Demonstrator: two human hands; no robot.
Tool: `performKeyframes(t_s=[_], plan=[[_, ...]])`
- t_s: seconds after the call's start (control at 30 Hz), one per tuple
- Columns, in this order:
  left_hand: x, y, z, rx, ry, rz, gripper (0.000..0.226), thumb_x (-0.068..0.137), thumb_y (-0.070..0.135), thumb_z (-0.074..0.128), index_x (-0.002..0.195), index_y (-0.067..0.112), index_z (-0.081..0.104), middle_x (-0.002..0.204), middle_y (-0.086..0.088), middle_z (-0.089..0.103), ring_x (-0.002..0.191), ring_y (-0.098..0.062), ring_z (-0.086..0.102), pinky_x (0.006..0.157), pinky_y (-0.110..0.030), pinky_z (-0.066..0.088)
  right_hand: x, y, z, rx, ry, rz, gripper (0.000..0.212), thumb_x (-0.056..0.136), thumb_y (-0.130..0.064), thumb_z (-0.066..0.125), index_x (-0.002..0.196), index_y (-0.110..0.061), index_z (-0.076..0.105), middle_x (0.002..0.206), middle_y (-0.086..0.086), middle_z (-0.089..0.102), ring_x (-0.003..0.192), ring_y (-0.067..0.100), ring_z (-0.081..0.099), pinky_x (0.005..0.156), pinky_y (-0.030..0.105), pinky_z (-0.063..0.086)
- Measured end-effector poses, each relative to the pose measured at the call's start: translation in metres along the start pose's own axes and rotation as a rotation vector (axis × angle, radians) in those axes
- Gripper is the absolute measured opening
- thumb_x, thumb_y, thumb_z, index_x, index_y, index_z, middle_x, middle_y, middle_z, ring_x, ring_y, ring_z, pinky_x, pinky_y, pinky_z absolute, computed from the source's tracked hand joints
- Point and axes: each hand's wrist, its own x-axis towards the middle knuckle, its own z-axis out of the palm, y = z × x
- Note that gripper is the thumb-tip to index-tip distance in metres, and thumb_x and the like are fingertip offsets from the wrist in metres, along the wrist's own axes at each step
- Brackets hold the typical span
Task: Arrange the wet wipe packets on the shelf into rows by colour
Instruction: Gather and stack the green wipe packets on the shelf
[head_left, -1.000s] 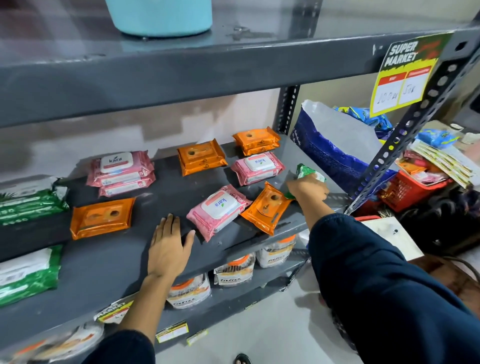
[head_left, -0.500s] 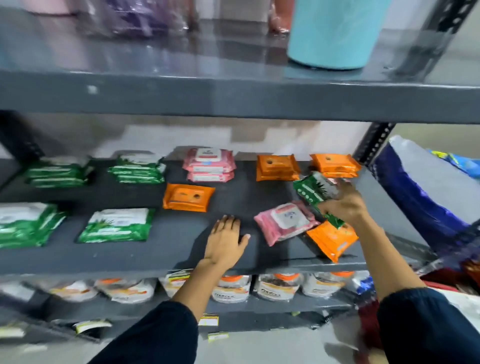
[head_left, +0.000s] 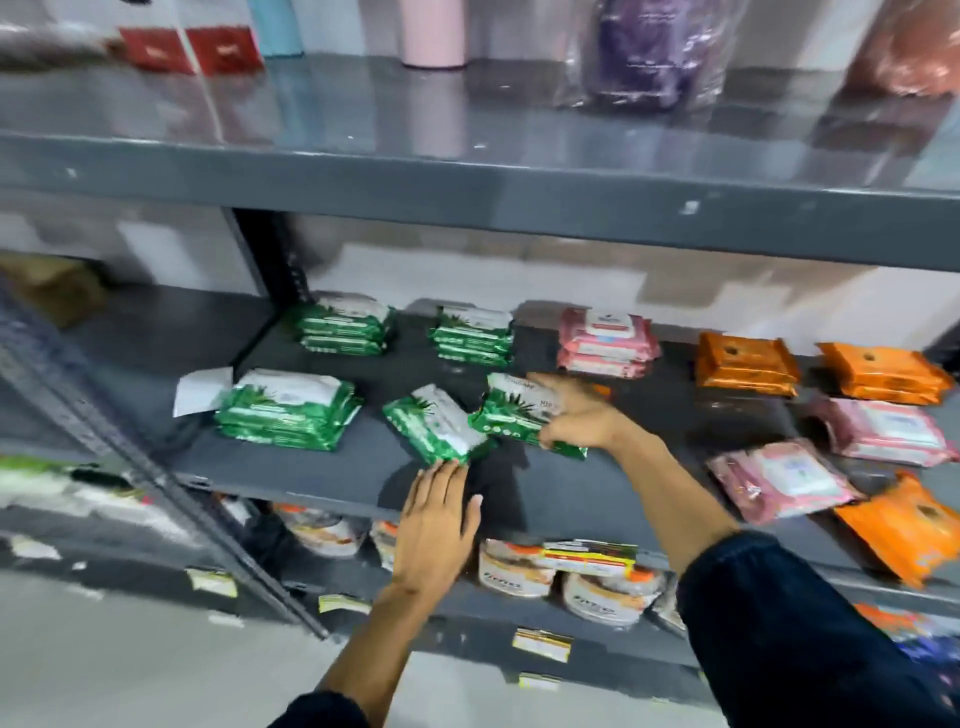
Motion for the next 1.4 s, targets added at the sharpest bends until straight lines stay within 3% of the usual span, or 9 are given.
performKeyframes(t_s=[0.07,0.13,0.27,0.37,0.73,1.07,1.2,1.33,1.4], plan=[[-0.002,-0.021,-0.001,-0.002,0.003,0.034,0.047,0.086,0.036,0.036,0.112,0.011,0.065,0.115,-0.005,0.07,0.106,-0.021,0.066,0.098,-0.03,0.046,0.013,-0.02,0.019,0.009,-0.021,0.004,0.088,0.07,0.006,0.065,0.146,-0.02,0.028,0.129,0.017,0.059,0.065,0.022,0.056,0.062,0.033,0.047],[-0.005,-0.038,0.002,-0.03,0.01,0.072,0.051,0.093,0.04,0.029,0.125,0.009,0.055,0.129,-0.008,0.061,0.121,-0.023,0.056,0.109,-0.029,0.025,0.026,-0.03,0.033,0.01,-0.025,0.027,0.089,0.071,0.006,0.062,0.147,-0.023,0.026,0.122,0.02,0.062,0.057,0.018,0.05,0.056,0.033,0.044],[0.001,-0.068,-0.001,-0.15,0.015,-0.009,0.072,0.092,0.052,0.011,0.144,0.005,0.026,0.153,-0.009,0.028,0.143,-0.023,0.023,0.115,-0.023,-0.003,0.043,-0.057,0.056,-0.036,0.01,0.054,0.089,0.072,-0.001,0.067,0.148,-0.02,0.024,0.133,0.018,0.054,0.091,0.024,0.062,0.087,0.04,0.053],[0.003,-0.074,0.0,-0.127,-0.085,0.073,0.064,0.093,0.047,0.022,0.135,0.003,0.044,0.14,-0.013,0.051,0.132,-0.028,0.045,0.113,-0.029,0.009,0.048,-0.071,0.065,-0.118,0.069,0.064,0.087,0.071,-0.012,0.074,0.145,-0.011,0.029,0.146,0.014,0.041,0.129,0.027,0.045,0.104,0.031,0.042],[-0.005,-0.056,0.021,-0.128,-0.047,0.309,0.05,0.089,0.039,0.042,0.13,0.013,0.051,0.13,-0.006,0.061,0.125,-0.029,0.052,0.111,-0.041,0.023,0.057,-0.078,0.074,-0.198,0.04,0.039,0.088,0.075,-0.022,0.073,0.147,-0.014,0.025,0.153,0.011,0.033,0.138,0.029,0.036,0.114,0.036,0.033],[0.011,-0.045,0.019,-0.072,-0.037,0.402,0.049,0.089,0.042,0.042,0.123,0.009,0.055,0.118,-0.007,0.065,0.113,-0.025,0.058,0.108,-0.042,0.04,0.058,-0.072,0.069,-0.263,-0.081,-0.026,0.087,0.077,-0.022,0.069,0.149,-0.023,0.021,0.156,0.005,0.028,0.118,0.016,0.047,0.11,0.034,0.036],[0.02,-0.025,0.011,-0.01,-0.063,0.416,0.043,0.084,0.043,0.042,0.104,0.014,0.068,0.098,-0.001,0.072,0.091,-0.019,0.067,0.094,-0.035,0.052,0.058,-0.072,0.068,-0.41,-0.089,-0.055,0.083,0.081,-0.027,0.064,0.15,-0.025,0.017,0.16,-0.002,0.018,0.145,0.021,0.022,0.119,0.04,0.013],[0.019,-0.03,-0.013,-0.126,0.169,0.284,0.018,0.078,0.028,0.048,0.077,0.017,0.062,0.076,-0.001,0.064,0.07,-0.021,0.061,0.069,-0.031,0.049,0.05,-0.066,0.072,-0.36,-0.04,-0.151,0.079,0.088,-0.025,0.054,0.151,-0.02,0.006,0.162,-0.001,-0.001,0.149,0.018,-0.004,0.122,0.045,-0.006],[0.031,-0.049,-0.027,-0.095,0.293,0.168,0.026,0.075,0.02,0.046,0.094,0.011,0.061,0.1,-0.007,0.067,0.093,-0.027,0.064,0.084,-0.037,0.053,0.038,-0.062,0.079,-0.384,0.15,-0.253,0.075,0.089,-0.016,0.049,0.151,-0.013,0.006,0.161,0.004,-0.001,0.149,0.019,-0.005,0.123,0.039,-0.004]])
